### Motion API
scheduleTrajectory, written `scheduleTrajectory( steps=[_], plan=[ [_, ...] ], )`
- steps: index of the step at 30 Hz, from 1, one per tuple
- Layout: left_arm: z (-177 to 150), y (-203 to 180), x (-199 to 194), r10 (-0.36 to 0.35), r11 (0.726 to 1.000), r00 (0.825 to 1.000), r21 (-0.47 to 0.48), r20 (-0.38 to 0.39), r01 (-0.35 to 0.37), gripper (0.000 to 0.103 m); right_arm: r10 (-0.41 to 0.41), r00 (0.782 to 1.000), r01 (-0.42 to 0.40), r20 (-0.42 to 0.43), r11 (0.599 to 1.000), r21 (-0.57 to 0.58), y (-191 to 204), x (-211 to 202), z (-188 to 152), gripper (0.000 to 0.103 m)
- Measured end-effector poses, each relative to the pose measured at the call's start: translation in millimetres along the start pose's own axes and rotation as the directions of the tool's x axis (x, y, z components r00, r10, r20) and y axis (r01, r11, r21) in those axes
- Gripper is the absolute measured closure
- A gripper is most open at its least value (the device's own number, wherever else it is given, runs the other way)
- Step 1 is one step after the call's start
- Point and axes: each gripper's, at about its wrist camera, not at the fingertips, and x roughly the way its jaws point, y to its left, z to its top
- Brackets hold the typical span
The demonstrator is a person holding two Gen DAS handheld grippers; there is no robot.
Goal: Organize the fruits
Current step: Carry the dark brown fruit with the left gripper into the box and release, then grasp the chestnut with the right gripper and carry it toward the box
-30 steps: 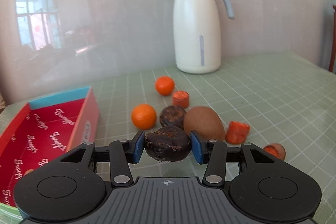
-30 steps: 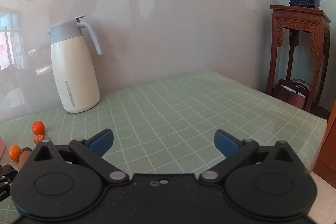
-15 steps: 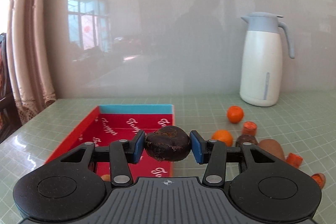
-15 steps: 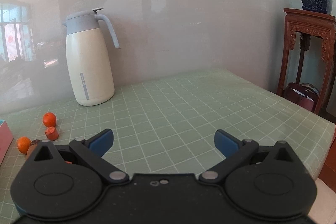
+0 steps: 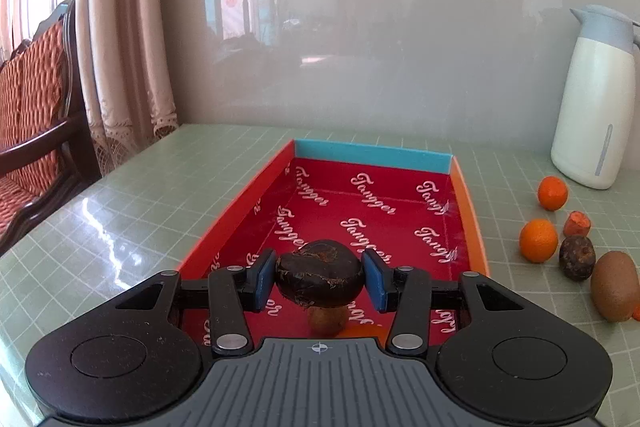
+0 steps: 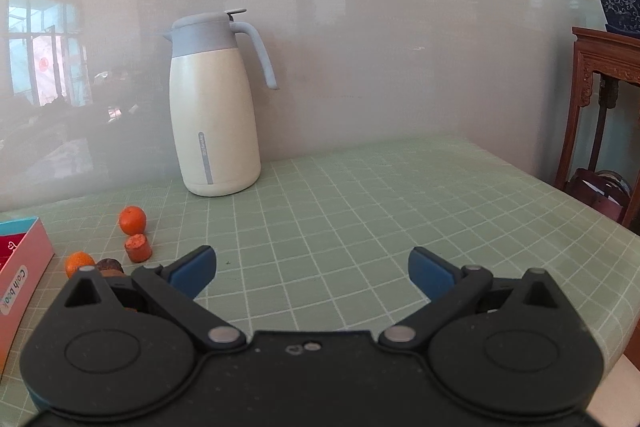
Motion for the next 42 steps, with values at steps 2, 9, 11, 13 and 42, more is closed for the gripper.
scheduleTrajectory(
  steps=[2, 9, 11, 13, 42],
  plan=[
    [0, 5, 4, 0.008, 1.0, 1.0, -0.018, -0.022, -0.008, 0.056, 0.009, 1.0, -0.009, 0.0, 1.0, -0.003, 4, 0, 1, 0.0],
    [-2, 16, 12, 0.065, 0.997, 0.997, -0.035, -0.049, -0.067, 0.056, 0.033, 0.999, -0.033, -0.001, 0.999, -0.017, 16, 1, 1, 0.0],
    [-2, 18, 12, 0.086, 0.996, 0.995, -0.029, -0.042, -0.087, 0.056, 0.038, 0.999, -0.038, -0.001, 0.999, -0.017, 18, 1, 2, 0.0],
    [-2, 22, 10, 0.099, 0.994, 0.994, -0.038, -0.037, -0.1, 0.056, 0.04, 0.999, -0.04, -0.002, 0.999, -0.018, 18, 1, 1, 0.0],
    [-14, 100, -58, 0.115, 0.972, 0.991, -0.214, 0.074, -0.097, 0.022, 0.223, 0.966, -0.239, -0.13, 0.963, -0.128, 41, 11, -20, 0.006]
  ],
)
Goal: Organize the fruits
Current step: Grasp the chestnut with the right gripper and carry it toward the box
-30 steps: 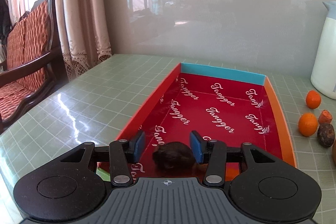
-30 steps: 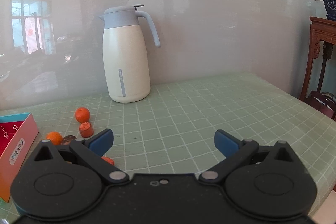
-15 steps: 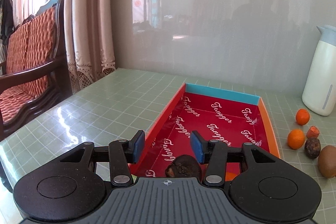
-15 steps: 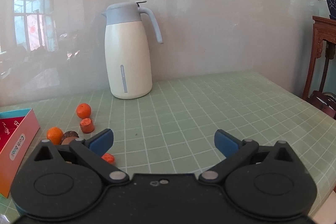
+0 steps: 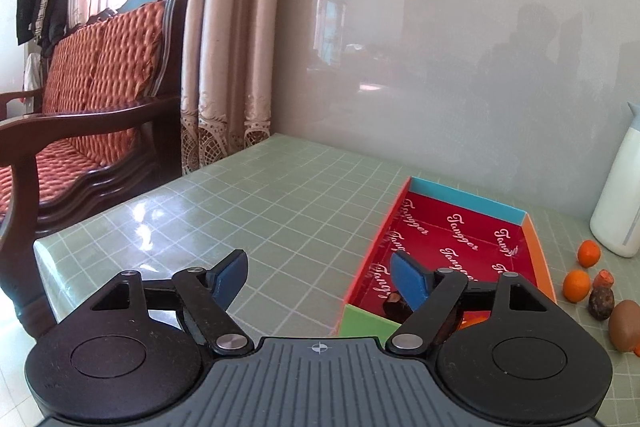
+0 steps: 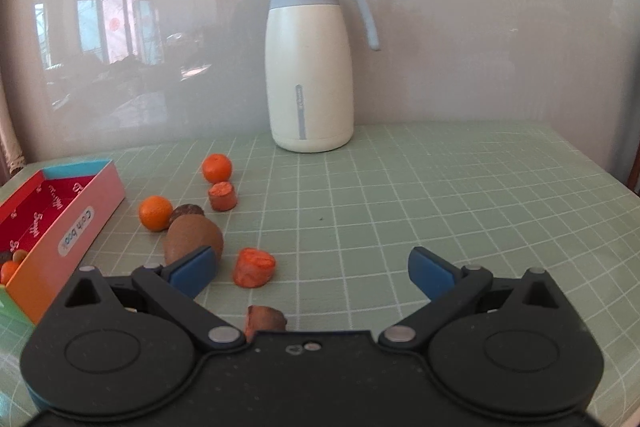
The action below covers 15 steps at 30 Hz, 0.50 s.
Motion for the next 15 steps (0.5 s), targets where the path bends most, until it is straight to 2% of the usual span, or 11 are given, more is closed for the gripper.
scheduleTrajectory(
  steps=[1, 3, 7, 10, 15],
  plan=[
    [0, 4, 0, 0.005, 1.0, 1.0, -0.013, 0.0, -0.005, 0.017, 0.012, 1.0, -0.012, -0.015, 1.0, -0.01, 3, 2, -1, 0.009],
    [0, 11, -2, 0.025, 0.999, 1.0, -0.041, 0.009, -0.025, 0.013, 0.033, 0.998, -0.034, -0.049, 0.999, -0.012, 5, 7, -4, 0.024],
    [-1, 21, -3, 0.032, 0.998, 0.999, -0.058, 0.017, -0.031, 0.013, 0.046, 0.996, -0.047, -0.079, 0.999, -0.001, 6, 11, -8, 0.027],
    [-1, 27, -5, 0.041, 0.997, 0.999, -0.07, 0.03, -0.039, 0.012, 0.049, 0.994, -0.05, -0.096, 0.999, -0.003, 8, 14, -11, 0.033],
    [-1, 40, -4, 0.06, 0.993, 0.998, -0.101, 0.027, -0.057, 0.01, 0.066, 0.989, -0.065, -0.129, 0.998, 0.01, 8, 21, -13, 0.052]
  ],
)
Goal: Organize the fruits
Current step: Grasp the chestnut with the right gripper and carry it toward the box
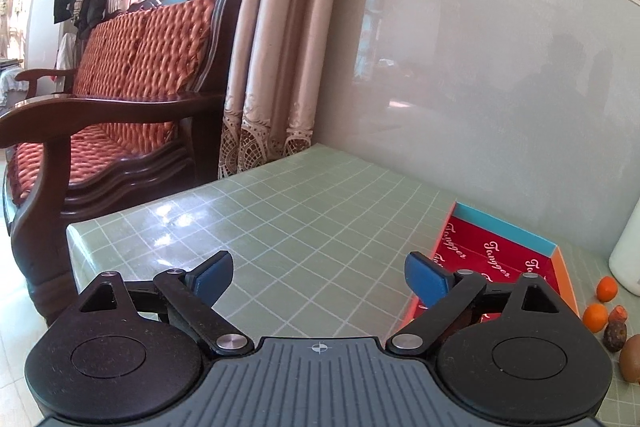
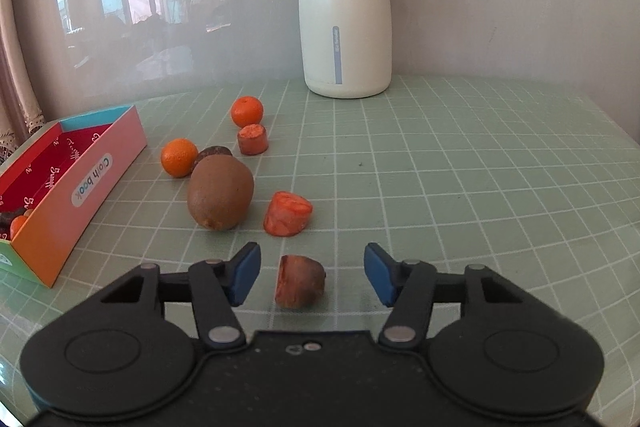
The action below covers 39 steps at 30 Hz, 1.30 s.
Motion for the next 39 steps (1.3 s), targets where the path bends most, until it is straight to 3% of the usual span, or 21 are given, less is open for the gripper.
scheduleTrajectory(
  steps=[4, 6, 14, 22, 26, 34, 39],
  plan=[
    [-1, 2, 1, 0.0, 1.0, 1.0, 0.009, -0.003, 0.0, 0.01, 0.009, 1.0, -0.009, -0.03, 1.0, -0.004, 3, 6, -2, 0.061],
    [-2, 2, -1, -0.001, 1.0, 1.0, 0.013, -0.001, 0.002, 0.01, 0.023, 0.999, -0.023, -0.035, 1.0, -0.004, 3, 8, -2, 0.077],
    [-2, 7, -3, 0.009, 1.0, 1.0, -0.012, 0.008, -0.009, 0.007, 0.059, 0.998, -0.059, 0.0, 0.998, -0.025, 14, 6, 0, 0.078],
    [-2, 21, -6, 0.038, 0.999, 0.999, -0.026, 0.021, -0.038, 0.004, 0.167, 0.983, -0.164, 0.082, 0.986, -0.032, 44, 0, 15, 0.078],
    [-2, 37, -7, 0.073, 0.996, 0.997, -0.053, 0.025, -0.071, 0.003, 0.255, 0.959, -0.248, 0.121, 0.966, -0.069, 69, -5, 21, 0.078],
    [-3, 75, -5, 0.143, 0.984, 0.99, -0.111, 0.014, -0.14, 0.002, 0.436, 0.886, -0.414, 0.156, 0.896, -0.159, 133, -6, 34, 0.078],
    [-3, 92, -7, 0.171, 0.979, 0.985, -0.118, 0.021, -0.167, 0.002, 0.476, 0.869, -0.441, 0.134, 0.869, -0.222, 167, 0, 34, 0.078]
  ],
)
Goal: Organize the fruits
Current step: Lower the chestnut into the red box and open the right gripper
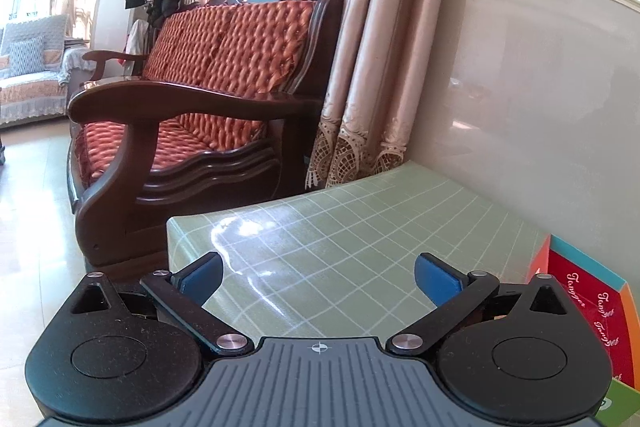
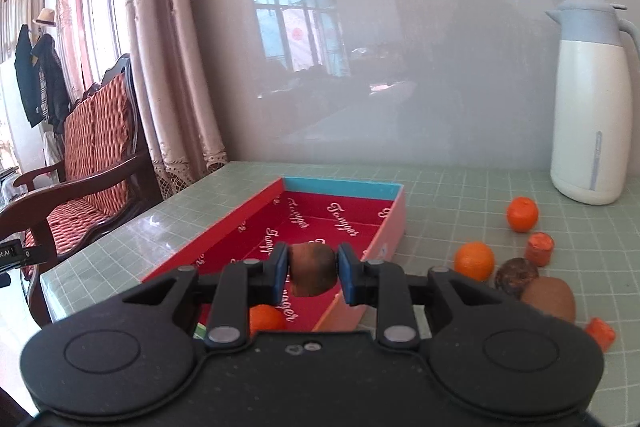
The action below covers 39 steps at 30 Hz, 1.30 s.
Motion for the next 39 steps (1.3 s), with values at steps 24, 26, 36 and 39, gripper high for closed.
scheduleTrajectory(
  steps=[24, 26, 36, 39],
  plan=[
    [2, 11, 4, 0.018, 1.0, 1.0, -0.001, -0.002, -0.018, 0.001, -0.021, 0.997, 0.019, -0.07, 0.999, -0.034, 14, 23, -10, 0.05],
    [2, 9, 3, 0.017, 1.0, 1.0, 0.002, -0.001, -0.017, 0.001, -0.025, 0.998, 0.023, -0.049, 0.999, -0.036, 15, 21, -8, 0.032],
    [0, -9, 0, -0.004, 0.999, 1.0, 0.033, -0.007, 0.004, 0.001, -0.05, 0.999, 0.05, -0.009, 0.998, -0.03, 8, 9, -4, 0.026],
    [-2, -15, -3, -0.012, 0.999, 1.0, 0.043, -0.003, 0.012, 0.001, -0.061, 0.998, 0.061, 0.008, 0.998, -0.016, 3, 4, -3, 0.022]
  ],
)
